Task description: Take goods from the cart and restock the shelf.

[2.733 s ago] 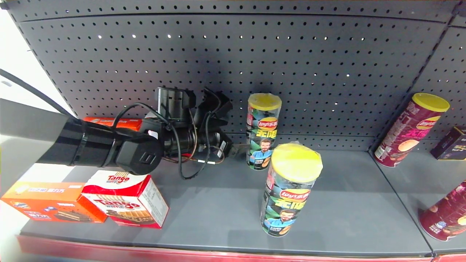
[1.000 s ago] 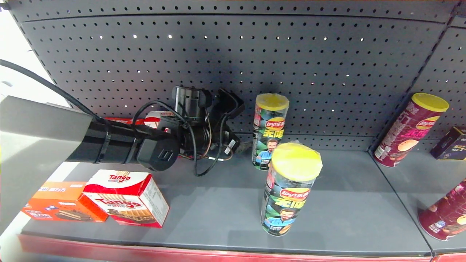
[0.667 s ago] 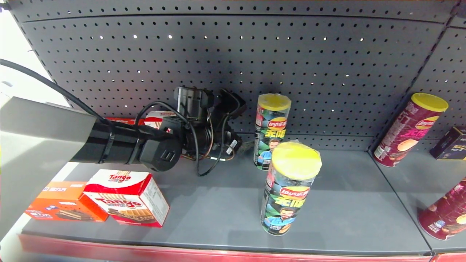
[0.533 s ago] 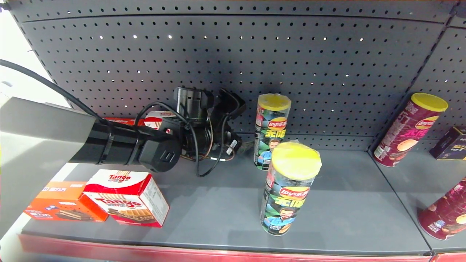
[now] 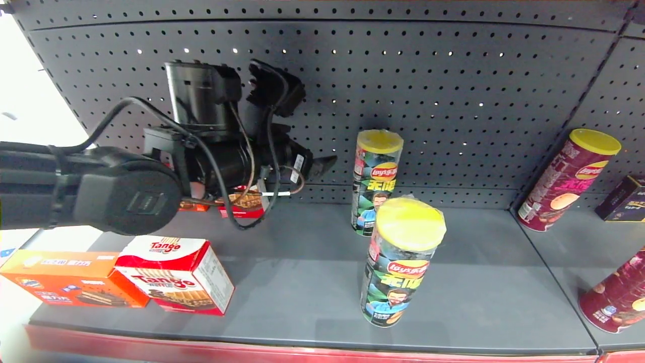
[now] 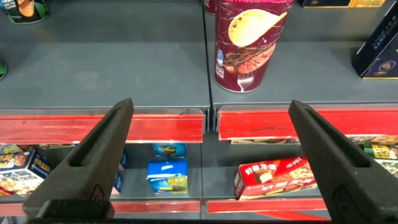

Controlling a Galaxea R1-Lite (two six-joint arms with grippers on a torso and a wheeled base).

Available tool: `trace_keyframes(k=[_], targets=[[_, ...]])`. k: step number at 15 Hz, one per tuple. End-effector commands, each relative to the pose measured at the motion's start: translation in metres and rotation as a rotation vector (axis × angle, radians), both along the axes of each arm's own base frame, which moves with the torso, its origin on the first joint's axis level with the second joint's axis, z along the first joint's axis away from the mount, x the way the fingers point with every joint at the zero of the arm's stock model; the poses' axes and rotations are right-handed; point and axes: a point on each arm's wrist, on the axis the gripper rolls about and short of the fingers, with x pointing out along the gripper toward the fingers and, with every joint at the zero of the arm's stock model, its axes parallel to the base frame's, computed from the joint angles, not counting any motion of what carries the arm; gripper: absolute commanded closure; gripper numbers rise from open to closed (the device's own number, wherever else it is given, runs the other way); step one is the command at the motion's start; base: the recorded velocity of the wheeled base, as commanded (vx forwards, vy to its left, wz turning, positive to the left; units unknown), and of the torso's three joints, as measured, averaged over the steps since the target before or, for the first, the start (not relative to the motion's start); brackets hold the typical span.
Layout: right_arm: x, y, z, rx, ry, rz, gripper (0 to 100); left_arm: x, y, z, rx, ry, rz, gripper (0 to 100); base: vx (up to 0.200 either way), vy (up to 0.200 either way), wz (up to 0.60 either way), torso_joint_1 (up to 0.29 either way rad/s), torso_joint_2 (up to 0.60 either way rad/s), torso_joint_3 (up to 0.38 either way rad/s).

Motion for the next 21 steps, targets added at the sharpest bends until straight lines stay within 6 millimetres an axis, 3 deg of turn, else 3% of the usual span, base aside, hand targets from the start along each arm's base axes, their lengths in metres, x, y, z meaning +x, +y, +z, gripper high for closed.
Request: trace_keyframes(k=[1,3,7,9,12,13,15,18,19,21], targets=[[0.0,0.0,0.0,0.0,0.002,0.0,0,-0.033,0.013,0.032,-0.063,-0.097,-0.01,0,0.0,0.0,0.0,0.0,0.0,0.0],[0.0,0.0,0.0,0.0,0.002,0.0,0,-0.046,0.019,0.034,-0.103,-0.164,0.004,0,0.0,0.0,0.0,0.0,0.0,0.0],[0.0,0.0,0.0,0.0,0.002,0.0,0,-0.107,0.052,0.032,-0.126,-0.191,-0.003,0,0.0,0.0,0.0,0.0,0.0,0.0],[0.0,0.0,0.0,0.0,0.002,0.0,0,-0.168,0.087,0.033,-0.196,-0.226,-0.011,0,0.0,0.0,0.0,0.0,0.0,0.0],[0.0,0.0,0.0,0.0,0.002,0.0,0,-0.235,0.137,0.025,-0.257,-0.335,0.047,0,0.0,0.0,0.0,0.0,0.0,0.0],[0.0,0.0,0.0,0.0,0.002,0.0,0,-0.25,0.149,0.008,-0.251,-0.345,0.094,0,0.0,0.0,0.0,0.0,0.0,0.0],[0.0,0.0,0.0,0.0,0.0,0.0,0,-0.278,0.172,-0.044,-0.199,-0.338,0.304,0,0.0,0.0,0.0,0.0,0.0,0.0],[0.0,0.0,0.0,0.0,0.0,0.0,0,-0.307,0.178,-0.094,-0.241,-0.34,0.384,0,0.0,0.0,0.0,0.0,0.0,0.0],[0.0,0.0,0.0,0.0,0.002,0.0,0,-0.325,0.176,-0.127,-0.271,-0.34,0.385,0,0.0,0.0,0.0,0.0,0.0,0.0],[0.0,0.0,0.0,0.0,0.002,0.0,0,-0.332,0.177,-0.147,-0.261,-0.246,0.361,0,0.0,0.0,0.0,0.0,0.0,0.0]])
